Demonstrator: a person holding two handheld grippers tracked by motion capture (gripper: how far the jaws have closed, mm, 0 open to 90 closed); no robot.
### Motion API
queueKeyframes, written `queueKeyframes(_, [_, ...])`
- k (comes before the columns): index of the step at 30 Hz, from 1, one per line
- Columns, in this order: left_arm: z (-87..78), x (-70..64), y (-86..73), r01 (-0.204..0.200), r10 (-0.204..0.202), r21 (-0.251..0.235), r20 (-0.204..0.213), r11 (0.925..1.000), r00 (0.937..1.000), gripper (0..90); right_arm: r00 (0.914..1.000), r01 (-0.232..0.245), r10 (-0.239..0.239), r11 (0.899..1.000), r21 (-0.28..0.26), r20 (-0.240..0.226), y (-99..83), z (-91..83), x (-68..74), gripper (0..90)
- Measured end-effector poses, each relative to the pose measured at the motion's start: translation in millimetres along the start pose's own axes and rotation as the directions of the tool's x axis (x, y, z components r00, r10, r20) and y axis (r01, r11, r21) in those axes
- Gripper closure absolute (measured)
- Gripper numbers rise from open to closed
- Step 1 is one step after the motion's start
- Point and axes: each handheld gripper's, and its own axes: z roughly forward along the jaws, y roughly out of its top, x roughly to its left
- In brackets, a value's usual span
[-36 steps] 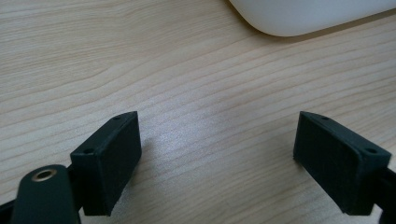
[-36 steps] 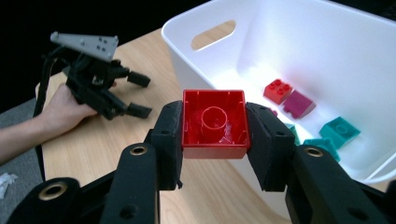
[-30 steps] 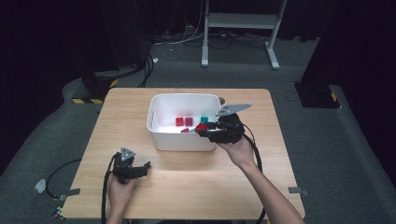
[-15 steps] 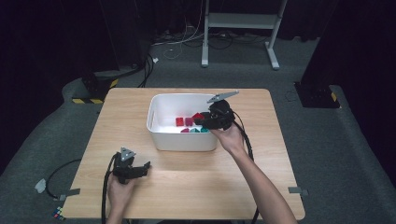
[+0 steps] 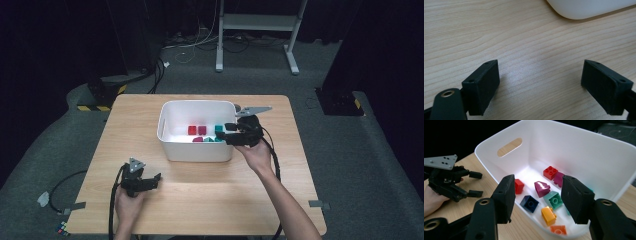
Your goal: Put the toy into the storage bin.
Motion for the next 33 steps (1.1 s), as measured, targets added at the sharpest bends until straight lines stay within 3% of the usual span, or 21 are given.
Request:
queueKeyframes(5, [0.0,-0.1,0.0,0.001,-0.001,-0.001,0.001,1.0000,1.0000,15.2,0.9993,-0.035,0.035,0.999,-0.036,0.014,-29.3,-23.5,-8.2,46.1])
queueKeyframes(11, [-0.1,-0.2,-0.1,0.001,-0.001,0.000,0.000,1.0000,1.0000,15.1,0.9919,-0.079,0.080,0.997,-0.014,0.099,-93.7,-30.9,-16.3,44.2])
queueKeyframes(14, [-0.1,-0.2,-0.1,0.000,0.000,0.000,-0.001,1.0000,1.0000,15.2,0.9783,-0.088,0.081,0.996,0.029,0.191,-126.9,-22.9,-22.1,44.0])
queueKeyframes(18, [-0.1,-0.3,-0.1,0.001,-0.001,0.000,-0.001,1.0000,1.0000,15.2,0.9496,-0.134,0.109,0.989,0.068,0.294,-161.2,-11.5,-32.9,43.4])
queueKeyframes(24, [-0.4,-0.6,-0.2,0.000,0.000,0.001,0.000,1.0000,1.0000,15.2,0.9213,-0.148,0.104,0.985,0.091,0.375,-177.3,-5.0,-37.6,41.5])
queueKeyframes(28, [-0.5,-0.8,-0.4,0.000,0.000,0.001,0.001,1.0000,1.0000,15.2,0.9154,-0.096,0.037,0.987,0.127,0.401,-176.7,-2.0,-33.4,37.2])
queueKeyframes(33, [-0.6,-1.0,-0.5,-0.002,0.002,0.001,0.002,1.0000,1.0000,15.0,0.9096,-0.116,0.052,0.984,0.131,0.412,-176.7,-1.7,-34.4,28.3])
